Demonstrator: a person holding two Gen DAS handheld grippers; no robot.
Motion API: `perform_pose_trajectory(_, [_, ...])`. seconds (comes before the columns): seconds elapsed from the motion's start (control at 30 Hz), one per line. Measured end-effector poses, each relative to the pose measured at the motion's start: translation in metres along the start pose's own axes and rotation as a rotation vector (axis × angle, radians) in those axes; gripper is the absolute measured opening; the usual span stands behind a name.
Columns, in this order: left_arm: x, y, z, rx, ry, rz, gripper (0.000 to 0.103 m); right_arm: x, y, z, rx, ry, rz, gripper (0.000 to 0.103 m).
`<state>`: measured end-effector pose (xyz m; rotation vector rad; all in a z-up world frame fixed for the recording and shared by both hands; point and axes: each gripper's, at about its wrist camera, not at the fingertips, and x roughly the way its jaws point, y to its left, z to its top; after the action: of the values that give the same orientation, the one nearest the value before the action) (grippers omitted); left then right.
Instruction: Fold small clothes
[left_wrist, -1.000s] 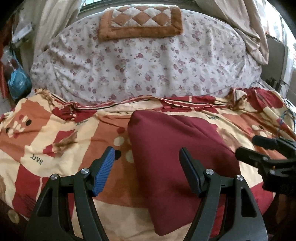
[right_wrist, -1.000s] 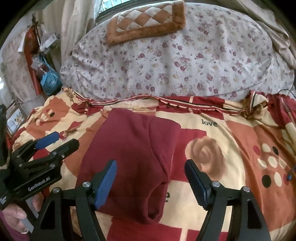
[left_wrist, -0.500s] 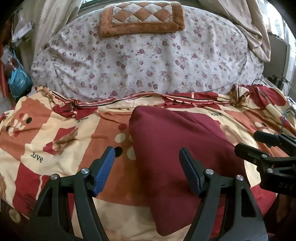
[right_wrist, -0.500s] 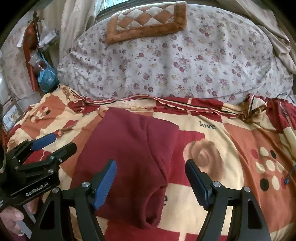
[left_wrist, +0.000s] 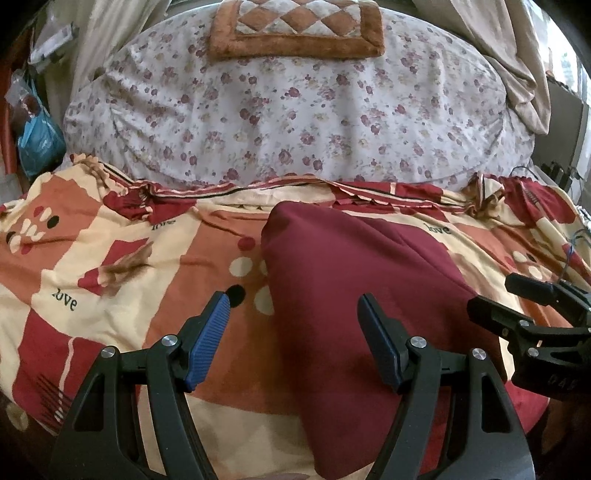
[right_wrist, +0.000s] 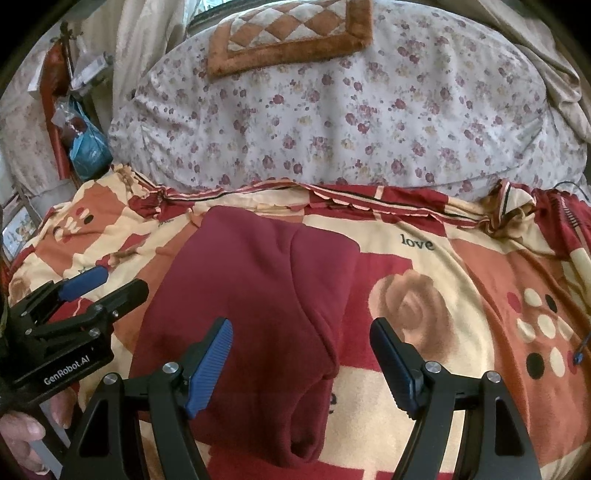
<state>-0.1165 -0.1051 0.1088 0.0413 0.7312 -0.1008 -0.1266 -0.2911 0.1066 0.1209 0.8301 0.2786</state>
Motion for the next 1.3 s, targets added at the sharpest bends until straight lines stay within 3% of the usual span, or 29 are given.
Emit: perform_pose_trajectory(1.3, [0.005,0.001,0.003,-0.003,-0.003,0.005,0.072,0.011,0.005,0.002,-0.019,0.018,0.004,0.075])
